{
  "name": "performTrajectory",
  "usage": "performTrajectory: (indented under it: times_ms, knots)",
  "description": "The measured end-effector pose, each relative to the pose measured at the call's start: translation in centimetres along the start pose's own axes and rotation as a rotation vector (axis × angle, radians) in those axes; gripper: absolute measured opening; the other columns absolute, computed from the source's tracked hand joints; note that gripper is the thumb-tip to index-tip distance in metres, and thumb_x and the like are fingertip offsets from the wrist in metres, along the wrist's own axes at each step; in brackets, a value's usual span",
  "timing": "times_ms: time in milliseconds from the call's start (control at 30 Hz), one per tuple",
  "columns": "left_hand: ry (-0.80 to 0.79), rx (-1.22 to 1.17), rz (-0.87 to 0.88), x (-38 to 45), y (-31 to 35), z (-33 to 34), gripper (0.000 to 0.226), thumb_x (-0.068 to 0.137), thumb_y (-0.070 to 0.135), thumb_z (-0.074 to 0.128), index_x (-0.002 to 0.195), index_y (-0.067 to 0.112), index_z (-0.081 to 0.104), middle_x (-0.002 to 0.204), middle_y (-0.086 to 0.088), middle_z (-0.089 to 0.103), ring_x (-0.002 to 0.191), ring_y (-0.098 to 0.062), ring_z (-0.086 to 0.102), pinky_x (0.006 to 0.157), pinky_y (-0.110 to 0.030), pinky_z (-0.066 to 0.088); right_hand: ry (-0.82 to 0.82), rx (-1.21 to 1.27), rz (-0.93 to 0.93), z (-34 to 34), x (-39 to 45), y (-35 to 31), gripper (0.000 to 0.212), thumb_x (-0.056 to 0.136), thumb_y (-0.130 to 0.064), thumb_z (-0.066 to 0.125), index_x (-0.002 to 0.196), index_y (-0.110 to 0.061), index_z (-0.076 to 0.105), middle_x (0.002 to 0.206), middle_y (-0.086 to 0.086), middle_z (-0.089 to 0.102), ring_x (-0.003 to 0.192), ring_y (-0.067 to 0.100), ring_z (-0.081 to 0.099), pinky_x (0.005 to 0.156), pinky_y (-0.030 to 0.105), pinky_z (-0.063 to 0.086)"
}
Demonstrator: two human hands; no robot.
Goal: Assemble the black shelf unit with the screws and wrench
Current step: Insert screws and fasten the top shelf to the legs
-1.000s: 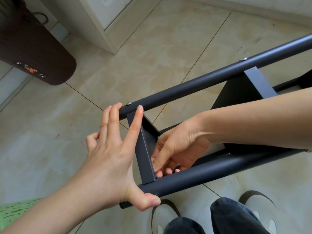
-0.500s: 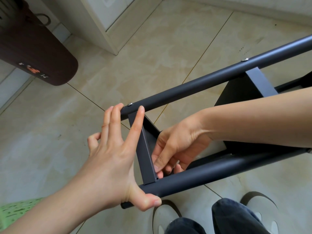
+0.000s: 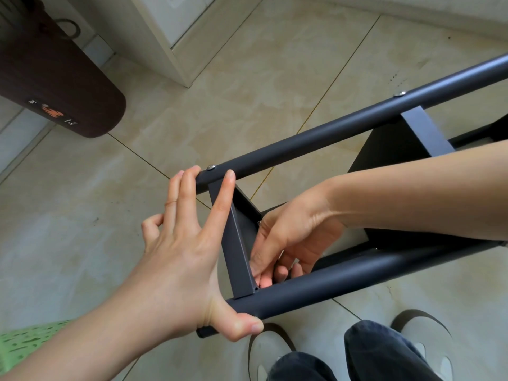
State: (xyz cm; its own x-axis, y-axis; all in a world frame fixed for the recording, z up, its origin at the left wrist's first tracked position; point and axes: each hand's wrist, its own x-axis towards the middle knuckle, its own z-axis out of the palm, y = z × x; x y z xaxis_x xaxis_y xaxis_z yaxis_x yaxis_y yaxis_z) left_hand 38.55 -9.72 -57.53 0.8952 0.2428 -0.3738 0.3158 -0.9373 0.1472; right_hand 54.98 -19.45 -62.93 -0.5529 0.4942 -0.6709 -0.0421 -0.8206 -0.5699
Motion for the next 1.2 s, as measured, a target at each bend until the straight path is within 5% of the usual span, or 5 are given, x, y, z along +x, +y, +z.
performTrajectory:
  times_ms: [1200]
  knots:
    - [-0.028,0.014,-0.021,0.13,0.13,-0.10,0.161,0.013,0.089,0.047,0.140,0.044,-0.042,0.155,-0.004,-0.033,0.144,-0.022,-0.039,0.101,-0.038,0.008,0.011,-0.004,-0.058,1.02,-0.44,-0.05,0.014,0.100,-0.013,0.052,0.091,-0.007,0.061,0.074,0.002,0.055,0.062,0.008,0.042,0.061,0.019,0.034]
